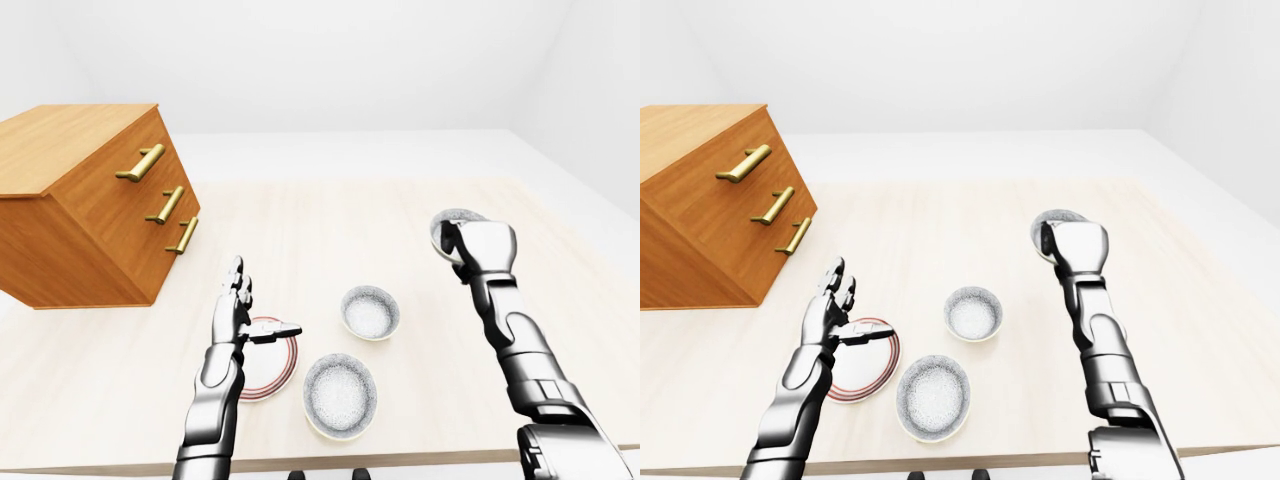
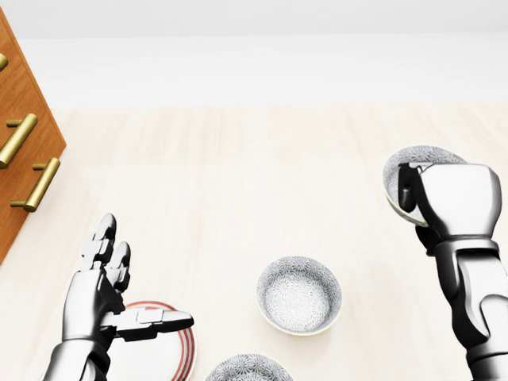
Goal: Stack the bowl at the front on the bowl in the middle.
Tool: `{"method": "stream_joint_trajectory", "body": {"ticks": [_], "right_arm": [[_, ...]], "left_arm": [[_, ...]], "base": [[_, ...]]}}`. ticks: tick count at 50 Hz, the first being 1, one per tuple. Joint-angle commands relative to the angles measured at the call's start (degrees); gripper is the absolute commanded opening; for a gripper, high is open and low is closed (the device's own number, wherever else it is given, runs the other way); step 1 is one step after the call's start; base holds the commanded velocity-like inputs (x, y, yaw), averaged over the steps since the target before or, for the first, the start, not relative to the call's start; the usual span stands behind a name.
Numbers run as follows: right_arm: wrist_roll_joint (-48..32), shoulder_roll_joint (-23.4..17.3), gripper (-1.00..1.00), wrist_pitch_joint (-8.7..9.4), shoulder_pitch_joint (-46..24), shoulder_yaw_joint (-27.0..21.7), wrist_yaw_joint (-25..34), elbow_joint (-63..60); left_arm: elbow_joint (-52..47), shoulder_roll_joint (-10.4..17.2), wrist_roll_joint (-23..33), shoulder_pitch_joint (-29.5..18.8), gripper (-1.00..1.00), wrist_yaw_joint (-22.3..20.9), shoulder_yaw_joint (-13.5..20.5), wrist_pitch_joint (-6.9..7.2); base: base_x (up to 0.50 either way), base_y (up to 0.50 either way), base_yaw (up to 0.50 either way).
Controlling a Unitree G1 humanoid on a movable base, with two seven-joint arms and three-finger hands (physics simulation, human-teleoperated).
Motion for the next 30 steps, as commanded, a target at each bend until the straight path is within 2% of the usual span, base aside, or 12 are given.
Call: {"method": "stream_joint_trajectory", "body": {"ticks": [1,4,8,9,12,24,29,30], "right_arm": [[-2.8,-0.7,-1.0,0.0,2.81,-6.27,6.99,-27.9],[-3.16,0.37,-1.0,0.0,2.48,-6.1,9.73,-31.09],[-3.29,0.51,-1.0,0.0,2.46,-6.26,9.81,-31.13],[-3.02,1.23,-1.0,0.0,2.44,-5.14,13.07,-34.46],[-3.2,2.13,-1.0,0.0,2.79,-5.34,14.61,-36.04],[-1.78,6.91,-1.0,0.0,6.92,-3.51,22.78,-43.61],[-1.67,7.87,-1.0,0.0,7.51,-3.15,24.11,-45.16],[-1.73,9.12,-1.0,0.0,9.01,-2.01,25.02,-47.17]], "left_arm": [[-0.39,-0.01,-0.05,0.12,1.0,0.02,-0.04,0.0],[-0.19,0.07,-0.19,-0.1,1.0,0.05,0.17,0.0],[-0.2,0.07,-0.19,-0.09,1.0,0.05,0.17,0.0],[0.62,0.13,-0.3,-0.27,1.0,-0.14,0.33,0.0],[0.24,0.16,-0.34,-0.23,1.0,-0.1,0.3,0.0],[-0.22,0.14,-0.28,-0.04,1.0,-0.14,0.28,0.0],[-0.95,0.14,-0.33,0.06,1.0,-0.03,0.28,0.0],[-0.41,0.11,-0.3,0.01,1.0,-0.08,0.32,0.0]], "base": [[0.0,0.0,0.0],[0.0,0.0,0.0],[0.0,0.0,0.0],[0.0,0.0,0.0],[0.0,0.0,0.0],[0.0,0.0,0.0],[0.0,0.0,0.0],[0.0,0.0,0.0]]}}
